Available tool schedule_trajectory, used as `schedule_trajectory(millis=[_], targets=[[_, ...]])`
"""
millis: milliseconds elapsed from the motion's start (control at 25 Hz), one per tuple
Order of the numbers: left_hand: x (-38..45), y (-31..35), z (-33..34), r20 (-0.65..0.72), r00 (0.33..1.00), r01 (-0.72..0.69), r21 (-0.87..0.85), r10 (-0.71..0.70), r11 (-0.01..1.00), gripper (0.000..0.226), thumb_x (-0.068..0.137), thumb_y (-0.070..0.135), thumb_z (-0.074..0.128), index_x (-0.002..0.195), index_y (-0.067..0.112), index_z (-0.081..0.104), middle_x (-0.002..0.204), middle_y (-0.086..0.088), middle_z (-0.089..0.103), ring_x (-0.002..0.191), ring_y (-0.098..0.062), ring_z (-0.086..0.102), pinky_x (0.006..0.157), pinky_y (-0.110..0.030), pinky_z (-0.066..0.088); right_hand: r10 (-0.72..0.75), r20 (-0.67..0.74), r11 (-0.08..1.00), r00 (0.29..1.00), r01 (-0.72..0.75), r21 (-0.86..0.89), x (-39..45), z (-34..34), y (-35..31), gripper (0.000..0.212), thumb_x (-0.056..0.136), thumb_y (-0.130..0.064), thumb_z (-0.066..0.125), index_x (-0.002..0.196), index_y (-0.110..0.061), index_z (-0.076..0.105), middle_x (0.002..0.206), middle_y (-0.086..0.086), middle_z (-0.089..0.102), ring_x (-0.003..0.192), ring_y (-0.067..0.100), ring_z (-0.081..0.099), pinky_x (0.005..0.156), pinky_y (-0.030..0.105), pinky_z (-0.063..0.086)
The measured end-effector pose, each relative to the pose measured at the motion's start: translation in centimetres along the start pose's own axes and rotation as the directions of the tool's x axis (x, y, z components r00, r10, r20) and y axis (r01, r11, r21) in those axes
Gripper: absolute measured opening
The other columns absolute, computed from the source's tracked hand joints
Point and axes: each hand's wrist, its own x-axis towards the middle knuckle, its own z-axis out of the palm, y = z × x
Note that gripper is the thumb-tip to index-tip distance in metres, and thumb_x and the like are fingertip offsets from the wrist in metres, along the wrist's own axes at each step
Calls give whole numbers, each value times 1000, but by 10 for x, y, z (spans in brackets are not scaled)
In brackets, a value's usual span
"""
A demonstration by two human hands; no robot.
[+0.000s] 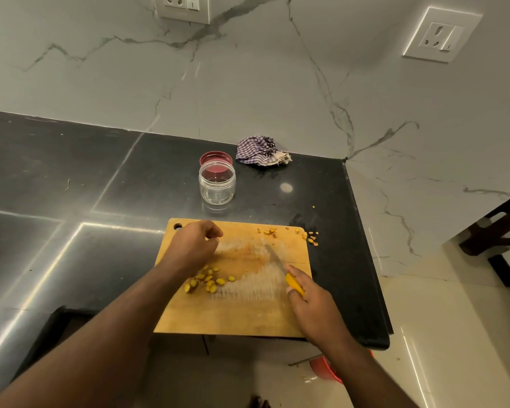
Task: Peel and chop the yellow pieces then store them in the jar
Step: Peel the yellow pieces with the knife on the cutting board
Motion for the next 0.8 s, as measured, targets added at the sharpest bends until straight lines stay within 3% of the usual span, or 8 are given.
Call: schedule_trajectory(millis=[120,240,520,640,800], targets=[[-6,-22,-14,2,999,51,79,-51,996,26,95,8,56,111,20,73,108,1,67,92,-14,59,69,-22,44,-6,-12,1000,1000,6,3,-1,6,-5,47,102,-25,47,147,-37,40,128,-10,56,99,2,53,84,16,42],[-14,-35,-19,52,994,90,119,-97,989,29,97,9,55,119,18,72,120,-4,69,99,-18,62,76,-23,47,-60,35,998,998,59,18,-5,19,-12,47,101,-23,47,146,-38,41,132,-19,48,109,-1,46,85,10,37],[-26,-37,-21,51,997,44,100,-49,994,22,98,13,56,112,18,72,109,0,70,94,-15,63,76,-25,51,-102,61,993,993,99,60,-24,47,-19,46,102,-23,48,146,-35,42,134,-22,44,122,-4,40,98,8,31],[-32,-34,-23,137,991,-11,84,-1,996,7,93,20,66,96,23,70,88,8,65,82,-10,60,60,-20,44,-85,53,995,995,82,65,-33,57,-18,48,102,-24,48,148,-32,39,136,-22,42,124,-5,38,92,-3,25],[-43,-22,-7,235,958,-206,158,166,966,18,86,31,73,103,27,73,98,10,59,89,-9,55,68,-22,46,-82,64,986,995,71,154,-39,71,-24,47,102,-23,49,147,-32,41,137,-22,45,128,-5,40,93,-4,26]])
